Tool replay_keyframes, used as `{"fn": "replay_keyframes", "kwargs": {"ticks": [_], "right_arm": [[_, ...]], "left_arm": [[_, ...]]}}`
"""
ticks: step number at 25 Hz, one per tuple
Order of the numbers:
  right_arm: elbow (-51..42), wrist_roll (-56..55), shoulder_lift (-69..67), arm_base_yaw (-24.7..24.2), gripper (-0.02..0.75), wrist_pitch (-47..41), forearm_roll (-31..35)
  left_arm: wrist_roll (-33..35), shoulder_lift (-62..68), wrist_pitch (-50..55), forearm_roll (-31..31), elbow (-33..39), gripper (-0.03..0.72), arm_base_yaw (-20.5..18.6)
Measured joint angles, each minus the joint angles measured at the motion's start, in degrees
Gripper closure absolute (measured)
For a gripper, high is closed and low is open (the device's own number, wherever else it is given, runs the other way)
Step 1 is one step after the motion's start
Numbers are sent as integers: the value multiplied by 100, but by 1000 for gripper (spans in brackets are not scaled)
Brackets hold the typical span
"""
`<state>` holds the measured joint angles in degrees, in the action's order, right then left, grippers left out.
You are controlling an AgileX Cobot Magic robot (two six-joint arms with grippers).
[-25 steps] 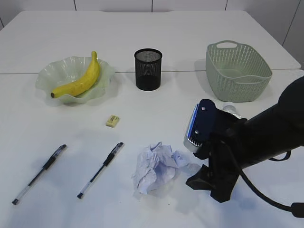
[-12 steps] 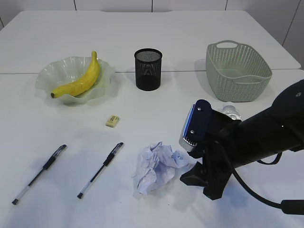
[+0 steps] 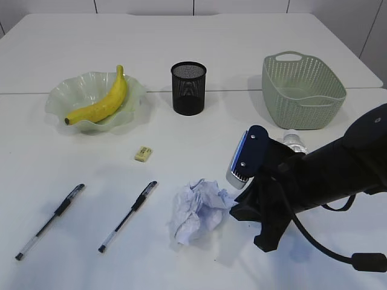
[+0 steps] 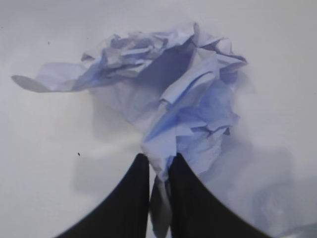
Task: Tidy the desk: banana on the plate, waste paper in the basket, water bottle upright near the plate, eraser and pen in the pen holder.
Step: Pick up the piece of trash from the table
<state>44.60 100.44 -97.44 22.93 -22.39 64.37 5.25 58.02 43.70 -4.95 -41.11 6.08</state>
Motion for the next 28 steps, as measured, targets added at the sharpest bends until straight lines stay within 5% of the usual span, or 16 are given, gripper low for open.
{"fn": "replay_keyframes", "kwargs": {"ticks": [5,28], "right_arm": [[0,9,0,0,748,0,68],[0,-272,1424,0,753,-307,272]], "left_arm": [[0,0,0,0,0,306,0],[-9,0,0,0,0,306,0]]}}
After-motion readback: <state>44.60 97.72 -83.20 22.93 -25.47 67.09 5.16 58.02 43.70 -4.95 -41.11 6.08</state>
